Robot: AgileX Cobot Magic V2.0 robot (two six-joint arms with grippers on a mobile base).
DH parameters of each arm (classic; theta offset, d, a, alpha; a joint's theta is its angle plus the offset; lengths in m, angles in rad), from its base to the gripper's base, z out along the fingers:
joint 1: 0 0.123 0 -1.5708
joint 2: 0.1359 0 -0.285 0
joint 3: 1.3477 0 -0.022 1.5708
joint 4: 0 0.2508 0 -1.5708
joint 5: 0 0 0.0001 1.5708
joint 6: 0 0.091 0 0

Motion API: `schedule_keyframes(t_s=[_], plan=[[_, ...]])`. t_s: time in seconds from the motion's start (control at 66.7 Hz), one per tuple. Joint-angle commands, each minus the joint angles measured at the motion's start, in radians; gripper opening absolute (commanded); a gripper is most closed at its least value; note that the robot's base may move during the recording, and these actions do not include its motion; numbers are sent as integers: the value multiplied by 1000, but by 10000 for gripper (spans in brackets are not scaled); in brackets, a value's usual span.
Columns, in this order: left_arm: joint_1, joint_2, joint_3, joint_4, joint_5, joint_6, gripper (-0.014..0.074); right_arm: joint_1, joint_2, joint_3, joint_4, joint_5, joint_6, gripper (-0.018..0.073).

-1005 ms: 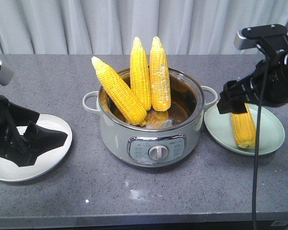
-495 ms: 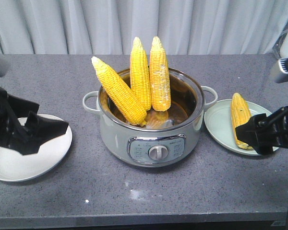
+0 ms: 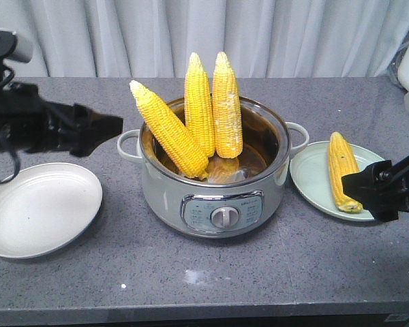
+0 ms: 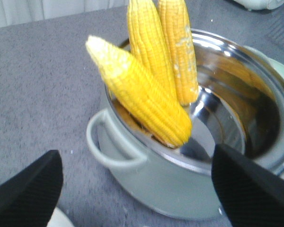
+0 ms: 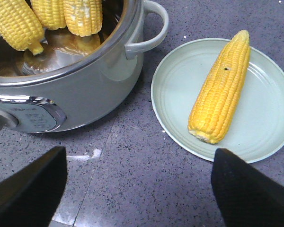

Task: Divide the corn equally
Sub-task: 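Reach the left gripper into the pot and grasp a corn cob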

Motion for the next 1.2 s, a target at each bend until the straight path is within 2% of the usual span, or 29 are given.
schedule_keyframes(t_s=[0.0, 0.315, 0.525, 0.84, 0.975, 1.065, 1.185], plan=[[-6, 46, -103, -54, -40, 15, 632, 0, -12, -25, -1, -54, 1, 584], [-7, 278, -309, -86, -2, 14, 627, 0, -12, -25, -1, -46, 1, 584], [-19, 399, -422, -147, 25, 40, 624, 0, -12, -25, -1, -46, 1, 584], [-137, 519, -542, -150, 26, 41, 601, 0, -12, -25, -1, -46, 1, 584], [-188, 527, -556, -150, 10, 97, 577, 0, -12, -25, -1, -46, 1, 584], [-206, 529, -556, -150, 7, 118, 552, 0, -12, -25, -1, -46, 1, 584], [-206, 532, -556, -150, 6, 118, 472, 0, -12, -25, -1, -46, 1, 584]])
